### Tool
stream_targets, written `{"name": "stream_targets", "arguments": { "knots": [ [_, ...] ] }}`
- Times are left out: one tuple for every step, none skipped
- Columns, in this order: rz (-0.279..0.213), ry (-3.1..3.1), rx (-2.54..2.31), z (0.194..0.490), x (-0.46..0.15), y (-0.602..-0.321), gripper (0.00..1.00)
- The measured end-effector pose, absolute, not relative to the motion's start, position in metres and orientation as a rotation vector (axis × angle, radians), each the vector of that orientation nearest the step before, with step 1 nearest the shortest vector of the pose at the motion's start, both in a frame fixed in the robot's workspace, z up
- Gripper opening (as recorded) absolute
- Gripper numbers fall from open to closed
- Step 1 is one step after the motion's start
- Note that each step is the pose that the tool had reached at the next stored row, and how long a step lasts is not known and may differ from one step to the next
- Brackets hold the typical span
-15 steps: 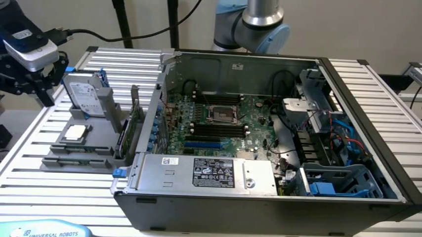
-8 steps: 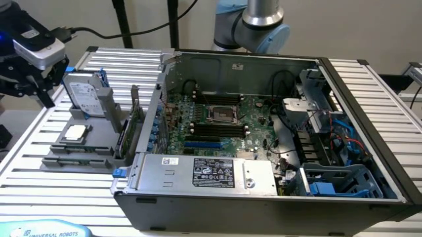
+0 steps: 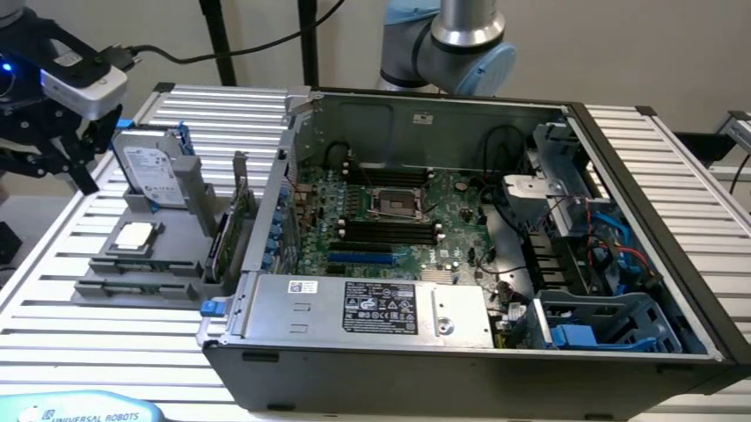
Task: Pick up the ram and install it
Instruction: 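Pick up the ram and move it above insertion slot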
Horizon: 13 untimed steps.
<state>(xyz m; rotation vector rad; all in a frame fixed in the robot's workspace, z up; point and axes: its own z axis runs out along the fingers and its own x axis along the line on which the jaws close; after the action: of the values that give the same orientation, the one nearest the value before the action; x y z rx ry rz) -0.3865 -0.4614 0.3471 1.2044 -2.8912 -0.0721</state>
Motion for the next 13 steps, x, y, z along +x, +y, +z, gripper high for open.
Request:
{"name": "stream_targets", "arguments": {
  "knots": [
    [-0.072, -2.88, 1.23, 0.3467, -0.3865, -0.4614, 0.11],
    [-0.072, -2.867, 1.258, 0.3462, -0.3865, -0.4614, 0.11],
    [-0.072, -2.855, 1.284, 0.3458, -0.3865, -0.4614, 0.11],
    [-0.071, -2.843, 1.309, 0.3453, -0.3865, -0.4614, 0.11],
    [-0.071, -2.831, 1.335, 0.3449, -0.3865, -0.4614, 0.11],
    [-0.071, -2.818, 1.361, 0.3444, -0.3865, -0.4614, 0.11],
    [-0.071, -2.805, 1.386, 0.344, -0.3865, -0.4614, 0.11],
    [-0.071, -2.793, 1.409, 0.3436, -0.3865, -0.4614, 0.11],
    [-0.071, -2.78, 1.435, 0.3431, -0.3865, -0.4614, 0.11],
    [-0.07, -2.766, 1.46, 0.3426, -0.3865, -0.4614, 0.11],
    [-0.07, -2.752, 1.487, 0.3421, -0.3865, -0.4614, 0.11],
    [-0.07, -2.738, 1.511, 0.3417, -0.3865, -0.4614, 0.11],
    [-0.07, -2.724, 1.535, 0.3412, -0.3865, -0.4614, 0.11]
  ]
}}
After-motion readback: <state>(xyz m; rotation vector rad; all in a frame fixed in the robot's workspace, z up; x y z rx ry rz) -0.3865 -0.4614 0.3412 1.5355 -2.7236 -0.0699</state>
